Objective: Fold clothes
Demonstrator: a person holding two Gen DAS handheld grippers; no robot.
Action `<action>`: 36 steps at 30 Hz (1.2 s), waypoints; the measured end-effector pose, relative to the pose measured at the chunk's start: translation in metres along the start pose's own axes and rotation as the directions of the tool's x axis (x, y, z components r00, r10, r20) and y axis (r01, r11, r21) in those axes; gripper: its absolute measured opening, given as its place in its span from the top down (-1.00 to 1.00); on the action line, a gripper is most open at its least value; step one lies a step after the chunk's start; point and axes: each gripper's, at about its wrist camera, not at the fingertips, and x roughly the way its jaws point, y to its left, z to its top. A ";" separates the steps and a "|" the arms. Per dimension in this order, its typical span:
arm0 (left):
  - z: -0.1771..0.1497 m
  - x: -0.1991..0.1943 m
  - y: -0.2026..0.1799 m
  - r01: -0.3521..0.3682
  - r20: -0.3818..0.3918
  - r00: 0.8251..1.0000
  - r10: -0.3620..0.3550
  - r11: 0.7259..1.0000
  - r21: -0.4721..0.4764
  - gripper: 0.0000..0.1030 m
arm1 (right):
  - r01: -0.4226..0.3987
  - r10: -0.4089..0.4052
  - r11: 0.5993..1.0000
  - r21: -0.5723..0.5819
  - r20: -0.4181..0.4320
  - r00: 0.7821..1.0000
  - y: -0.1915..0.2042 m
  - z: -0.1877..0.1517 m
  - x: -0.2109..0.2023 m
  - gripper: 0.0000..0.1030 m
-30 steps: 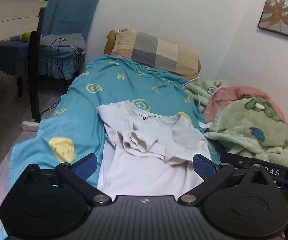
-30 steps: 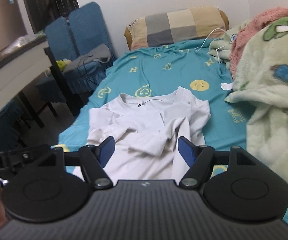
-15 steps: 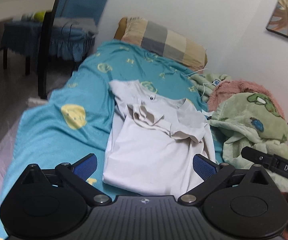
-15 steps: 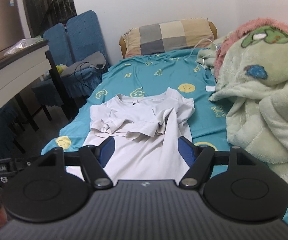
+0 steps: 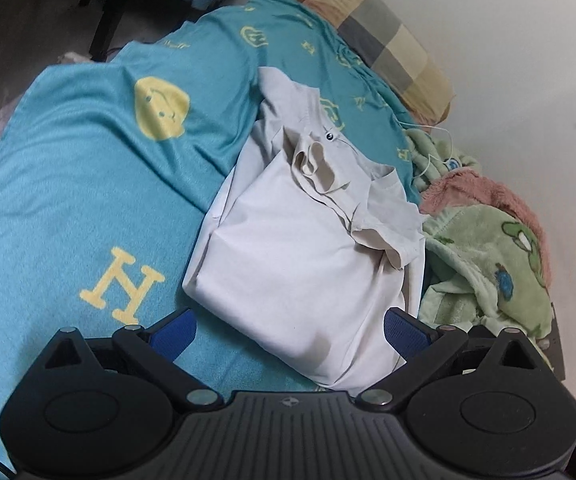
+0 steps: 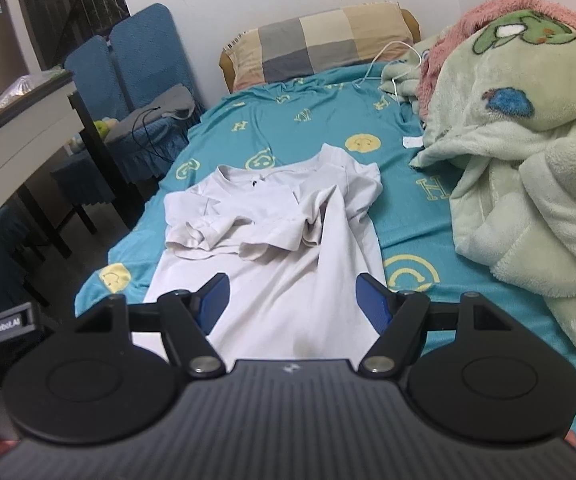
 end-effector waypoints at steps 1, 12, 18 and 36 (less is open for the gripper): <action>0.000 0.002 0.002 0.005 -0.002 1.000 -0.005 1.000 -0.016 -0.97 | 0.001 -0.001 1.000 0.003 -0.004 1.000 0.000 0.000 0.000 -0.39; 0.001 0.031 0.022 0.016 -0.019 1.000 -0.020 0.982 -0.187 -0.71 | -0.057 0.078 0.960 0.273 -0.070 0.994 -0.041 0.001 0.005 -0.39; 0.004 0.043 0.029 0.059 -0.001 0.998 -0.062 0.965 -0.255 -0.45 | -0.168 0.233 0.878 0.447 -0.094 0.968 -0.054 -0.006 0.011 -0.41; 0.015 0.016 0.015 0.095 0.169 0.983 -0.067 0.982 -0.165 0.87 | -0.125 0.554 0.436 0.891 -0.156 0.818 -0.064 -0.083 0.088 -0.39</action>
